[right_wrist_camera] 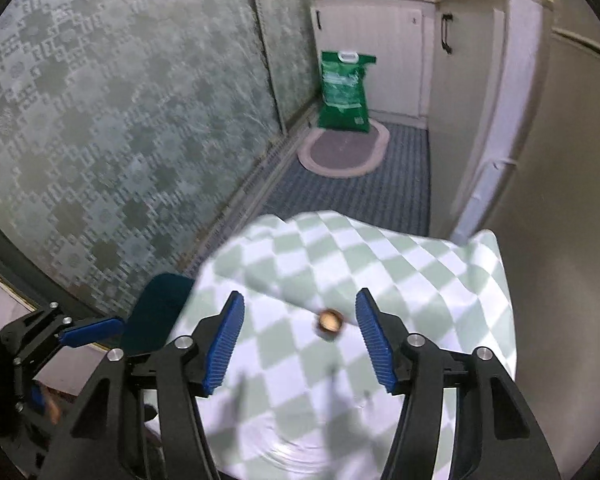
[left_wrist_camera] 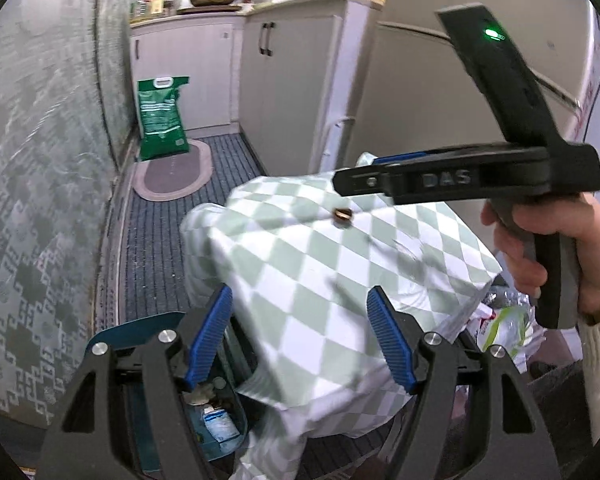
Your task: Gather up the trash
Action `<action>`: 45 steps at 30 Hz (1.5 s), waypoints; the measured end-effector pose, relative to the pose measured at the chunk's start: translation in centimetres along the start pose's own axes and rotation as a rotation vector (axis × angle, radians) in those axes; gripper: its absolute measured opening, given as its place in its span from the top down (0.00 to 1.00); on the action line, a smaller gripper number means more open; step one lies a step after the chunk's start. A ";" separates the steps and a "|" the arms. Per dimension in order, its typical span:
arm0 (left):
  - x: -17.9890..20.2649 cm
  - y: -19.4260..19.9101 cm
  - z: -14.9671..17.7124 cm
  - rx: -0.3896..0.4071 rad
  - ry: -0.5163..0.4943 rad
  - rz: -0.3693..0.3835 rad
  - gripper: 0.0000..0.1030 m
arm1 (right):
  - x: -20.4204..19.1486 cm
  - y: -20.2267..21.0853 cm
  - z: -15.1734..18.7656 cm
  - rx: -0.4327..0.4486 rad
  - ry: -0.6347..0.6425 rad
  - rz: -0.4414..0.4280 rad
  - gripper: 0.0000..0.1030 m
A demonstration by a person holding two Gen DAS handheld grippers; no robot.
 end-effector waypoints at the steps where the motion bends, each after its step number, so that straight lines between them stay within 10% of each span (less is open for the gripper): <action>1: 0.4 -0.3 0.1 -0.005 -0.007 0.006 0.29 | 0.5 -0.5 0.3 -0.016 0.000 0.013 0.50; 21: 5.1 -4.4 1.0 -0.084 -0.113 0.091 0.28 | 1.1 -5.1 1.5 -0.120 0.070 0.140 0.81; 45: 8.8 -7.0 0.3 -0.104 -0.228 0.123 0.47 | 6.2 1.6 2.4 0.006 -0.081 0.016 0.81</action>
Point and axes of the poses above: each gripper's, at about its wrist camera, not at the fingertips, and y roughly against the way its jaws point, x to its right, z to its underside, the point moved 3 cm from there along -y, roughly the way its jaws point, and after that the axes turned 2 degrees about z, right-handed, at the moved point
